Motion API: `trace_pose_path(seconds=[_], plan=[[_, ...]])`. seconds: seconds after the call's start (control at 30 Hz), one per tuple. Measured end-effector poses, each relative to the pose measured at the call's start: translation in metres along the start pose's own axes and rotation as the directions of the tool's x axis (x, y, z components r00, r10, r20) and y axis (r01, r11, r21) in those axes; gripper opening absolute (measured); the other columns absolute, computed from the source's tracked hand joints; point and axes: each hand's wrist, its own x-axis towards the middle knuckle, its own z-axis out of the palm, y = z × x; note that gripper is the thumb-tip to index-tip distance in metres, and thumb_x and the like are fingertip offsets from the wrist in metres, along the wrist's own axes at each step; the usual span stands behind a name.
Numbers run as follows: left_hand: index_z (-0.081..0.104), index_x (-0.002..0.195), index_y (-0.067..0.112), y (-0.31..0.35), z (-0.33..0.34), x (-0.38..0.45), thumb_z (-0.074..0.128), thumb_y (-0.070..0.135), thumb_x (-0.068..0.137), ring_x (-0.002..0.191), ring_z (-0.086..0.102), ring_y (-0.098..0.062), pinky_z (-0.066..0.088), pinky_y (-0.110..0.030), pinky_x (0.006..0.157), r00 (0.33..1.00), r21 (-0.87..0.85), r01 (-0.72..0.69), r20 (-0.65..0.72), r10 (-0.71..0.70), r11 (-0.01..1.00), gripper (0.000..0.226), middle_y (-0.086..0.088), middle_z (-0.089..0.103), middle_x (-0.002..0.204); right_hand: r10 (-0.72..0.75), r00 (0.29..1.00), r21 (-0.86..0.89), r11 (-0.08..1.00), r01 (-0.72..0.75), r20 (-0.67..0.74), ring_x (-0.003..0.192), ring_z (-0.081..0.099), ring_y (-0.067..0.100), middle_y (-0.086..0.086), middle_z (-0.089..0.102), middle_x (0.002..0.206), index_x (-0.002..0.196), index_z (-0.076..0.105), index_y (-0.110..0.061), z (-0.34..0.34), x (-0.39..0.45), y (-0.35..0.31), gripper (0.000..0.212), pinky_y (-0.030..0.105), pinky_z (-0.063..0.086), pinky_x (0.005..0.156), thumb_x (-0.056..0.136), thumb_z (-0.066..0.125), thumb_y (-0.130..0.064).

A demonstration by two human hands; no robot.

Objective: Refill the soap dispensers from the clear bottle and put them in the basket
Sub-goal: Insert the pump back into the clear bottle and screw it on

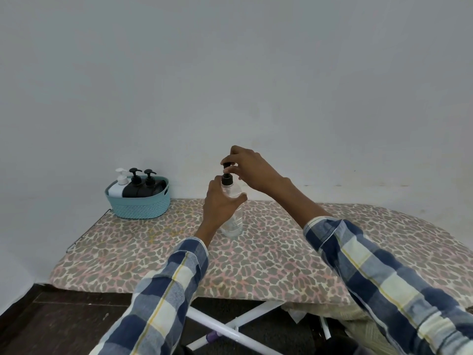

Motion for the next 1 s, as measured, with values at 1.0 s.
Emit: trace_pose_path(seconds=[1.0], plan=[[0.053,0.148,0.032,-0.004,-0.026,0.018,0.092,0.039,0.078,0.12,0.057,-0.022,0.05,-0.039,0.102,0.984,-0.025,0.013,0.177,-0.008,1.0,0.081,-0.003,0.052,0.128,0.299,0.954,0.403,0.876,-0.266,-0.02,0.102,0.064,0.018,0.001,0.06,0.127,0.145,0.054,-0.019,0.04,-0.04,0.044,0.044,0.04,0.057,0.086,0.113,0.039,-0.045]])
